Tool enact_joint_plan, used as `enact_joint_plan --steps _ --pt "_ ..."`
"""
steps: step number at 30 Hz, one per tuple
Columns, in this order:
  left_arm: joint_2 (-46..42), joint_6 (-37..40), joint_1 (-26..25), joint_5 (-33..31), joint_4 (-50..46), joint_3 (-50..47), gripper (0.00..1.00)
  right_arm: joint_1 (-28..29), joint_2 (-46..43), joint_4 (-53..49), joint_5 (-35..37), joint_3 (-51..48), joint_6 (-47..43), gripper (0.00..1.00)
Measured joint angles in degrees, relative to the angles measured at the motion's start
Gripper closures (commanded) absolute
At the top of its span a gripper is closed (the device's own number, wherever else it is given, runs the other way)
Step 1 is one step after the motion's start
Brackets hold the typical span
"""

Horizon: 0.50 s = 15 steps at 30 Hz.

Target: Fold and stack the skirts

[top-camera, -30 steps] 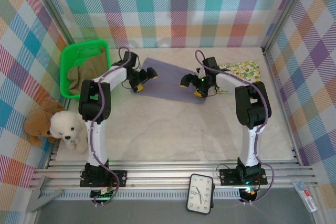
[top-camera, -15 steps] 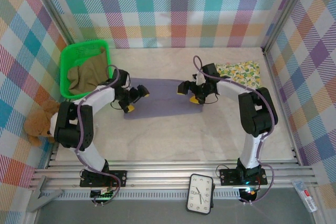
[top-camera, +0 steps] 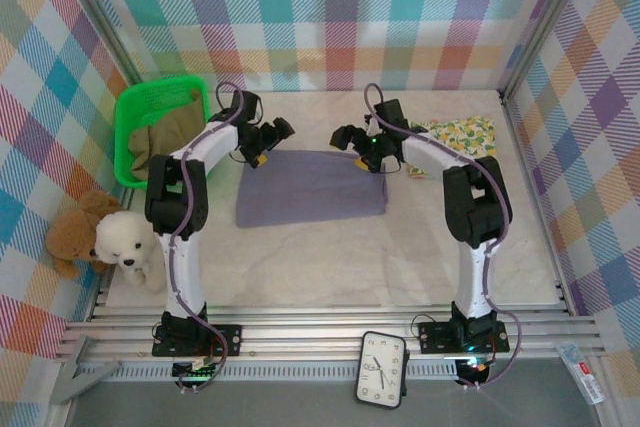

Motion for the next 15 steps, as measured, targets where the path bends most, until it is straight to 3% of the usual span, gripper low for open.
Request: enact_joint_plan --steps 6,11,15 --pt "2.3 -0.6 0.7 -2.5 -1.2 0.1 0.00 -0.7 2.9 -5.9 9.9 1.2 0.0 0.01" --pt "2.3 -0.3 1.2 -1.8 0.1 -0.9 0.00 -2.8 3.3 -6.7 11.5 2.2 -0.5 0.01" --pt "2.1 0.9 1.6 0.0 0.3 -0.9 0.00 -3.5 3.2 -5.3 8.8 1.9 -1.6 0.01"
